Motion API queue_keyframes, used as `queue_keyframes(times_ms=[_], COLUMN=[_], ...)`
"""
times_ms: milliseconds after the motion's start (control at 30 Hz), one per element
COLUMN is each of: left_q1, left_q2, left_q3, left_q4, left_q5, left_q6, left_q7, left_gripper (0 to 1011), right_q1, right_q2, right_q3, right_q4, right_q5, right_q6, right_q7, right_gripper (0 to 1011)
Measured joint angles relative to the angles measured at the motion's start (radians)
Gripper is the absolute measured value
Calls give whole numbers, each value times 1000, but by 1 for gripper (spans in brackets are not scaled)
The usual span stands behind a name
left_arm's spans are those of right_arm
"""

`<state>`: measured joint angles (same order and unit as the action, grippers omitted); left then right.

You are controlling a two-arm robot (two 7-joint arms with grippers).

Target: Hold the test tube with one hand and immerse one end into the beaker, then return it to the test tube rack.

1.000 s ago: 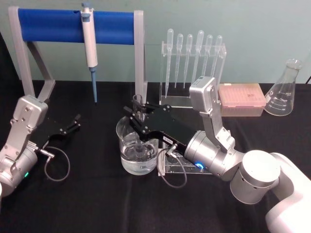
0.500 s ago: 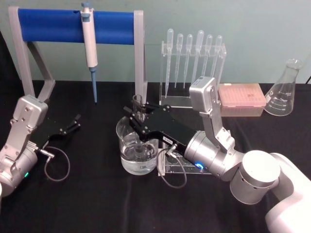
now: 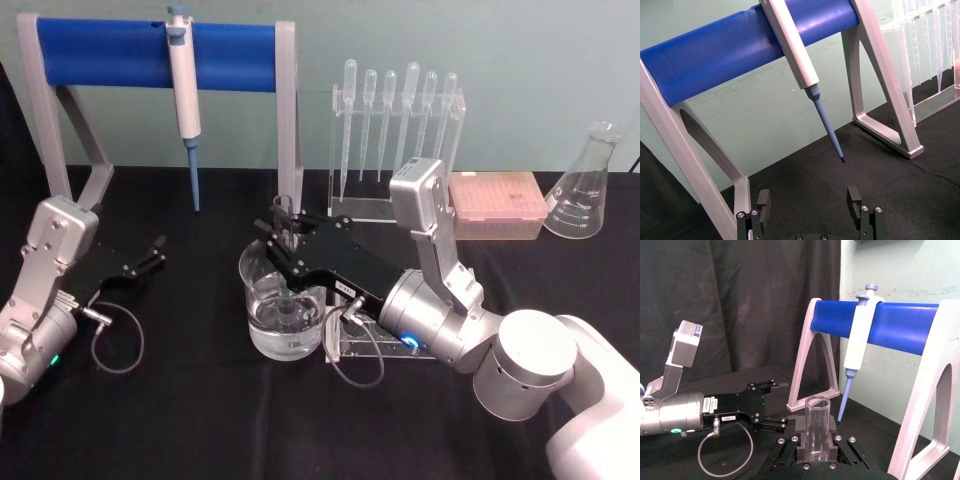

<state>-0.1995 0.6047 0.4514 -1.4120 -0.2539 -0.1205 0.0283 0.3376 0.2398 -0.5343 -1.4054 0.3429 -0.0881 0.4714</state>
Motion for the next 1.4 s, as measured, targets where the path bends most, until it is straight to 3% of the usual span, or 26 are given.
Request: queue_keyframes(times_ms=[1400], left_q1=[0], left_q2=[0], left_q3=[0], left_q4=[0], left_q5=[0], left_q6=[0], left_q7=[0], left_gripper=[1000], right_q1=[0], right_q2=[0], right_q3=[0], right_q4=[0], right_q5=[0], right_q6=[0], right_q7=[0], right_gripper=[224])
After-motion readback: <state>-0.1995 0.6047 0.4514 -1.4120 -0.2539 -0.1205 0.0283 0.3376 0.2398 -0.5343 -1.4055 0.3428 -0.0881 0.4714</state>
